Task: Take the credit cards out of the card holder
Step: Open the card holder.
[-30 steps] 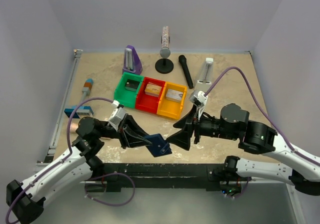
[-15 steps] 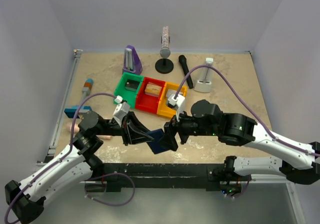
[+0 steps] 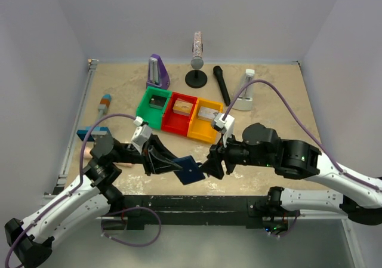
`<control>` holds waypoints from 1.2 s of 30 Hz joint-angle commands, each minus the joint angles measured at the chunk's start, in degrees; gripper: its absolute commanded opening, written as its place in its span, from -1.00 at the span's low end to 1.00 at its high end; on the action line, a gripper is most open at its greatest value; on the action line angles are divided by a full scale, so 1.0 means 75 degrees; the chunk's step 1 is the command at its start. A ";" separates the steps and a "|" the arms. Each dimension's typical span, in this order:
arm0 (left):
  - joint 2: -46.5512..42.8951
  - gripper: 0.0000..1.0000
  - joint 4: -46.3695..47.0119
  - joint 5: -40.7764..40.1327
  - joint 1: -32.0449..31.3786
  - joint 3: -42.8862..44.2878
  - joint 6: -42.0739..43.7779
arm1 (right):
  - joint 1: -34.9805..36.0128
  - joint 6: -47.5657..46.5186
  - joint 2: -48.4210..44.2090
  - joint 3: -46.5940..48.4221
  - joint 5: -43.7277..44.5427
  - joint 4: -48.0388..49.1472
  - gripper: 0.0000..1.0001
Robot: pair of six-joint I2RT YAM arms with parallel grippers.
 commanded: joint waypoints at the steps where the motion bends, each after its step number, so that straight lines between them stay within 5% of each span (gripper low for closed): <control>1: -0.0015 -1.00 0.1105 0.0481 -0.0012 -0.0009 -0.0273 | -0.0038 -0.0035 -0.0259 -0.0186 0.0106 0.0379 0.08; 18: 0.0032 -1.00 0.2654 0.0634 -0.0001 -0.0384 -0.0954 | -0.0038 0.0270 -0.0564 -0.0433 -0.1148 0.1445 0.36; 36: -0.0073 -1.00 0.4118 0.0856 -0.0012 -0.0817 -0.1668 | -0.0167 0.0480 -0.0494 -0.0480 -0.1148 0.1598 0.34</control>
